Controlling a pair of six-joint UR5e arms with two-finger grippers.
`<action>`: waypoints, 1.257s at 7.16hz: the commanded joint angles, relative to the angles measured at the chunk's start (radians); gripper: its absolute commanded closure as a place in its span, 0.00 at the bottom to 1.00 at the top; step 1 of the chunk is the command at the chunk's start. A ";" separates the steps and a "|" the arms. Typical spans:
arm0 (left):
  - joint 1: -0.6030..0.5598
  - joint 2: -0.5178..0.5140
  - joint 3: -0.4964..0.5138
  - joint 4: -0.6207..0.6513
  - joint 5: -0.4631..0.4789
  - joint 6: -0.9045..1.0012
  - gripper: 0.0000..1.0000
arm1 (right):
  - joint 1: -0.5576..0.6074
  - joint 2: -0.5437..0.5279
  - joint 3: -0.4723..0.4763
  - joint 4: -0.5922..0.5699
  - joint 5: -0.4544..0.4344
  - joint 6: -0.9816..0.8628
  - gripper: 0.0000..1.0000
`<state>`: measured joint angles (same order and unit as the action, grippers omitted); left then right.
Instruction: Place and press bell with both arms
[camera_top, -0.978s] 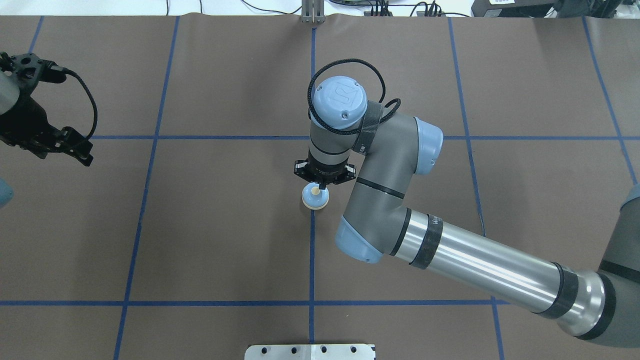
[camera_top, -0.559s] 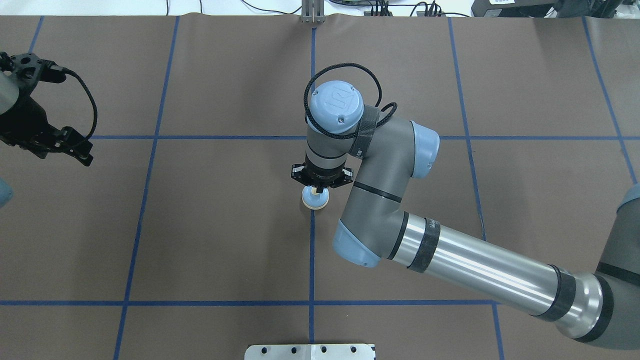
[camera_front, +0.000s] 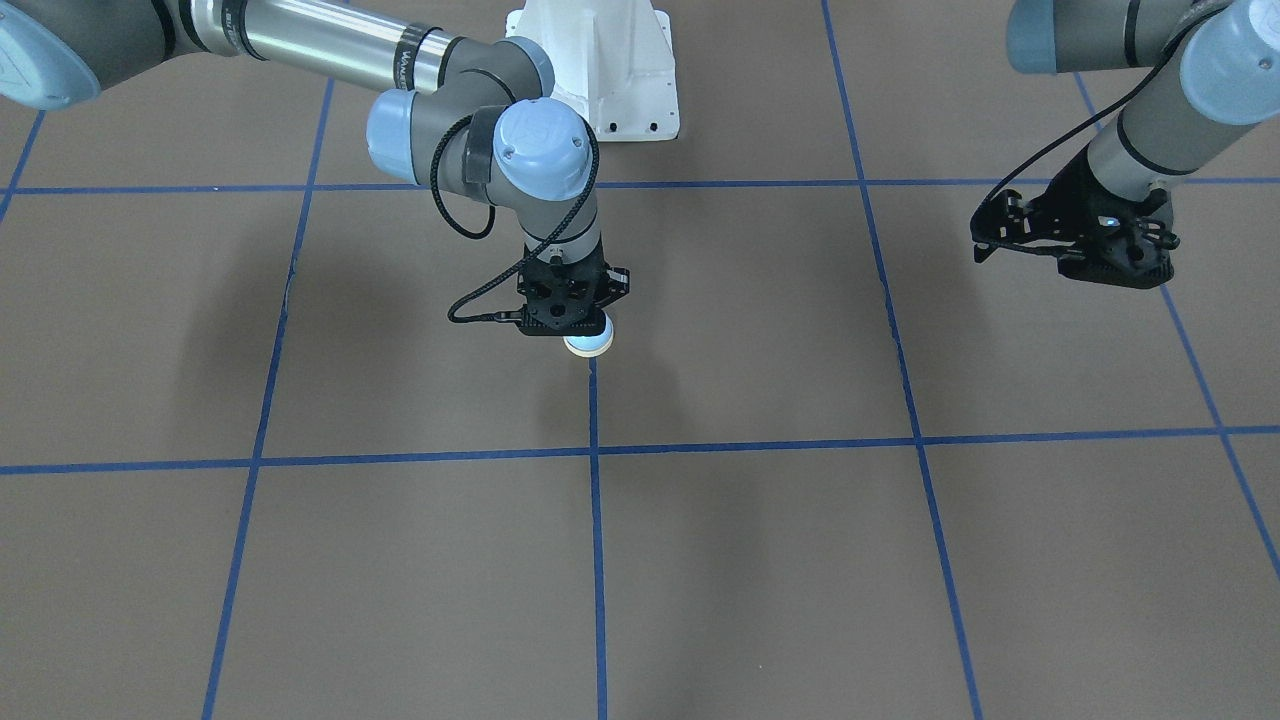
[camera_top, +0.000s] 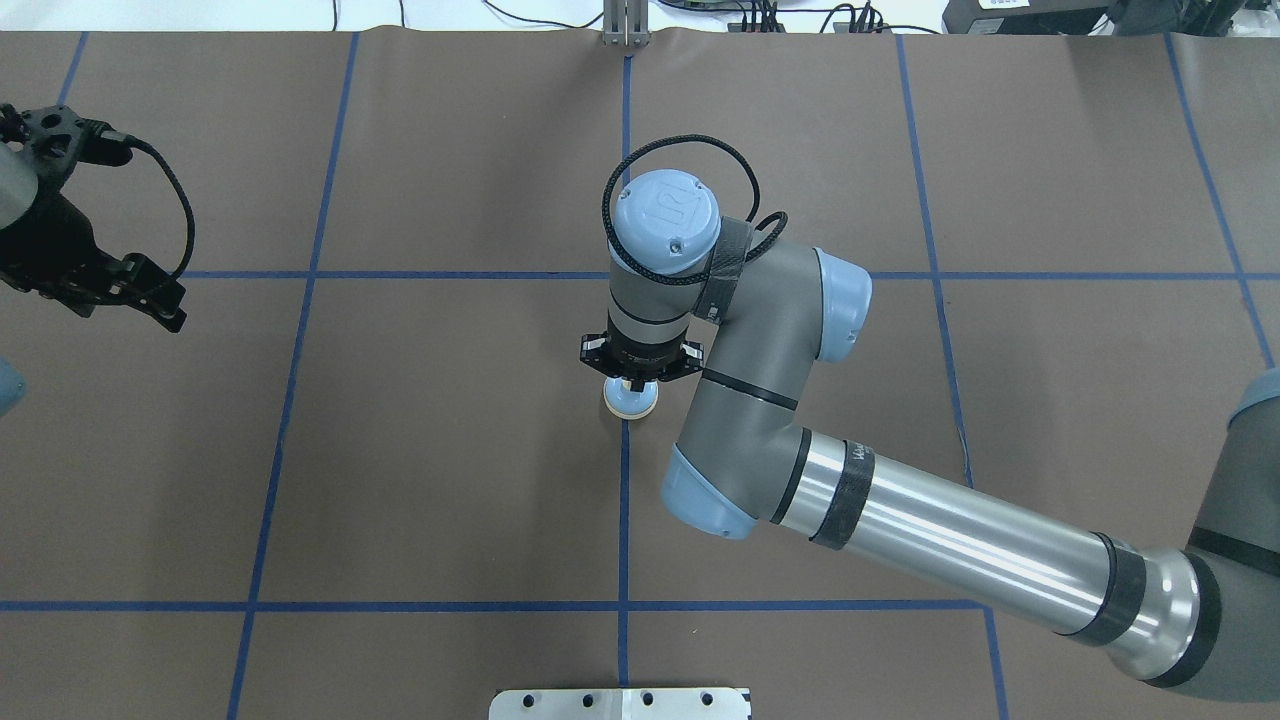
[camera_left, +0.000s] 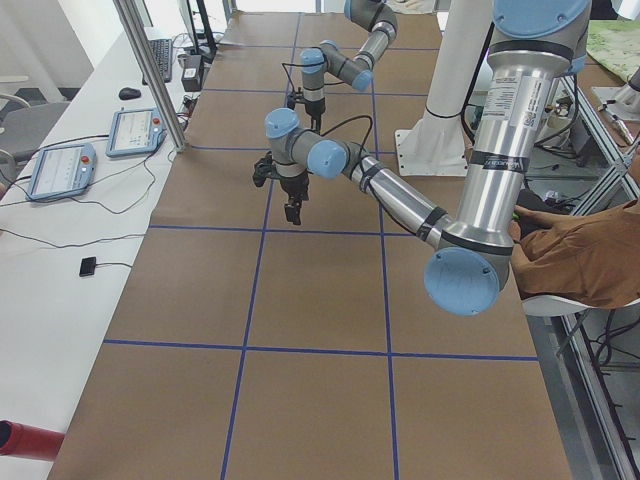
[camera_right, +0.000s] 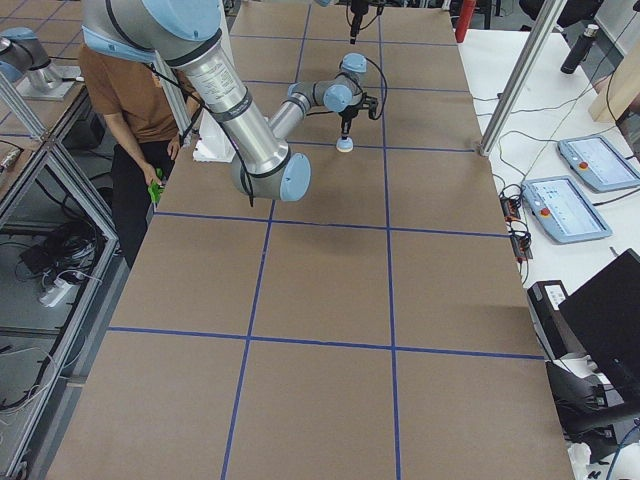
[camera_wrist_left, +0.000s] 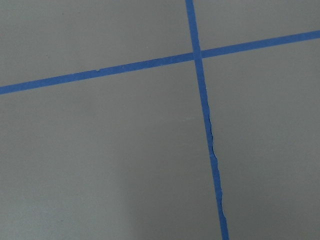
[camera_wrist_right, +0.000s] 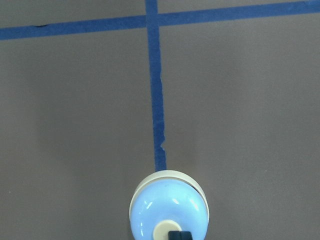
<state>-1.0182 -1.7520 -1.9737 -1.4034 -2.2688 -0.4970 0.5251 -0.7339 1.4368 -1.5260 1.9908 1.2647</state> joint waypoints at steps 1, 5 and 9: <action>0.001 0.000 -0.001 0.000 0.000 0.000 0.01 | 0.000 0.011 -0.033 0.030 -0.006 0.002 1.00; 0.000 0.000 -0.013 0.001 0.000 0.000 0.01 | 0.054 0.010 0.011 0.043 0.044 0.004 1.00; -0.046 0.044 -0.025 0.000 -0.003 0.043 0.01 | 0.335 -0.389 0.385 -0.074 0.186 -0.360 1.00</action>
<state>-1.0378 -1.7340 -1.9912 -1.4036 -2.2701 -0.4855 0.7757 -0.9731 1.7143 -1.5924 2.1642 1.0580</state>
